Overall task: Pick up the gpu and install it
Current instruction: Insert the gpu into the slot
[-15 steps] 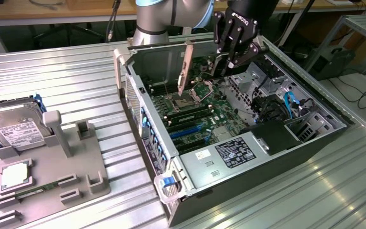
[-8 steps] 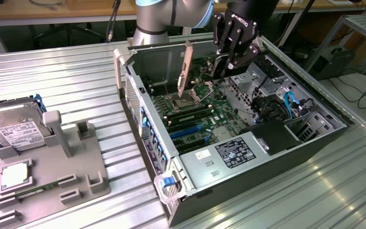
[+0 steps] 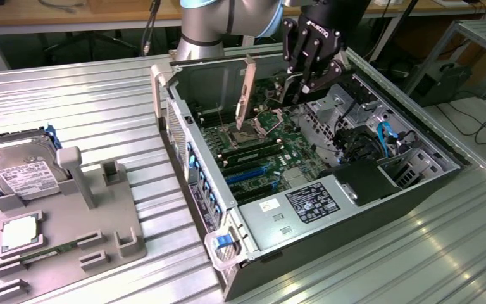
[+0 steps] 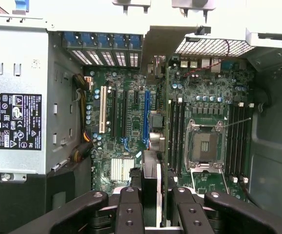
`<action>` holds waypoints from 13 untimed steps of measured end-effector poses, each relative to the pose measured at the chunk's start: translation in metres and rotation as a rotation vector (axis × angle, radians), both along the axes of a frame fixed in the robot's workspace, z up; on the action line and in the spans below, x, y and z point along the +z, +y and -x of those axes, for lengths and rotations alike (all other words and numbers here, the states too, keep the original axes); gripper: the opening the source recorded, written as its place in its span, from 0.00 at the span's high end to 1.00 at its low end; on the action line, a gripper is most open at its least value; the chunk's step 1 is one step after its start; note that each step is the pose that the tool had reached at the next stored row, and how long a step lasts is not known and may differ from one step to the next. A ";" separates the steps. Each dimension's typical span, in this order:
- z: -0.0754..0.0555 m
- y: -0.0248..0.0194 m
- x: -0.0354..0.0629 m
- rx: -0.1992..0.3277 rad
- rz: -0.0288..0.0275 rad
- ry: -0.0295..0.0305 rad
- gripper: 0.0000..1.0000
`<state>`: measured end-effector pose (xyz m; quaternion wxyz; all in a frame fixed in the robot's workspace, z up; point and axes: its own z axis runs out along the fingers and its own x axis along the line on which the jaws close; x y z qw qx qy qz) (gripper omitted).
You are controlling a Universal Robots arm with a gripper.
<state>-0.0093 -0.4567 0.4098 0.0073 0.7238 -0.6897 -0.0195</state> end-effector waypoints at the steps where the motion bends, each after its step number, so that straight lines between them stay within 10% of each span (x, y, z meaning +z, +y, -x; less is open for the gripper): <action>1: 0.000 0.0000 -0.0004 0.000 -0.0002 0.0000 0.72; 13: 0.000 0.0000 -0.0050 0.000 0.0000 0.0000 0.72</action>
